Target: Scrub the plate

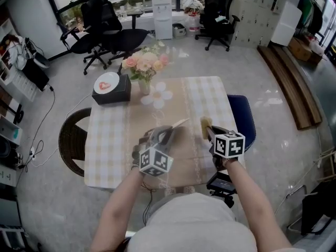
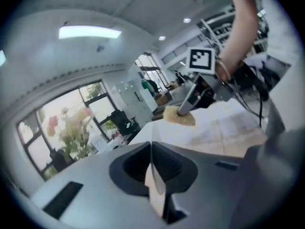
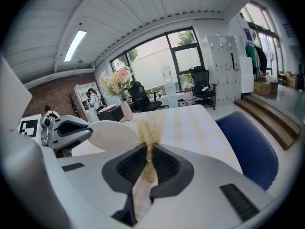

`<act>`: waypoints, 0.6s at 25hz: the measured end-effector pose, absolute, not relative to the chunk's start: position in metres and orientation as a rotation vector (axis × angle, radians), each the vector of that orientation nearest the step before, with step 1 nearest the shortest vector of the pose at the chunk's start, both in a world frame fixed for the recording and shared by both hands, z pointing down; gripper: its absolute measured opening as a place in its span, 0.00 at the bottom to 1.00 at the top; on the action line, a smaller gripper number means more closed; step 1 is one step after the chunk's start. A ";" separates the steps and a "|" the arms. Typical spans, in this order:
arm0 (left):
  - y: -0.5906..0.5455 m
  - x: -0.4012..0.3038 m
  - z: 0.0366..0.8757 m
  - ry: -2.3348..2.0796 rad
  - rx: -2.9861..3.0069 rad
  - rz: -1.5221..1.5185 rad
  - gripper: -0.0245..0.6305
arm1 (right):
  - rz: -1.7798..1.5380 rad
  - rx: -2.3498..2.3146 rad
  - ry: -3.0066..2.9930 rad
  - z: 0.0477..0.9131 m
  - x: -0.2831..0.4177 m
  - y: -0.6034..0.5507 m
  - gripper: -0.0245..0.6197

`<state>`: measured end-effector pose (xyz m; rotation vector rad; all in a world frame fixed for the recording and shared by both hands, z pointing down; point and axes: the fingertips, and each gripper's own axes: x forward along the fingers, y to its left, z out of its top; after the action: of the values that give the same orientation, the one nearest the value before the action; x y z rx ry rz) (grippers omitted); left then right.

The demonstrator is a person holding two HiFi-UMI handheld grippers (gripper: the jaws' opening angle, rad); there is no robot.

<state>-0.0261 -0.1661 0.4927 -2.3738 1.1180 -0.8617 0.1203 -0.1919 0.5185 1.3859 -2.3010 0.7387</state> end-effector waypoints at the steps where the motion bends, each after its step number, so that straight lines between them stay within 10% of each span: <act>1: -0.163 -0.020 0.495 1.039 -2.286 -0.901 0.07 | 0.742 1.387 -2.299 0.520 0.121 -0.191 0.10; 15: -0.124 0.002 0.538 0.519 -1.766 -1.014 0.07 | 0.713 1.216 -2.386 0.517 0.101 -0.175 0.10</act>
<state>0.0020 -0.1237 0.5378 -1.7665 0.5189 -1.0138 0.1010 -0.1747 0.5166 1.2160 -2.3862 0.7128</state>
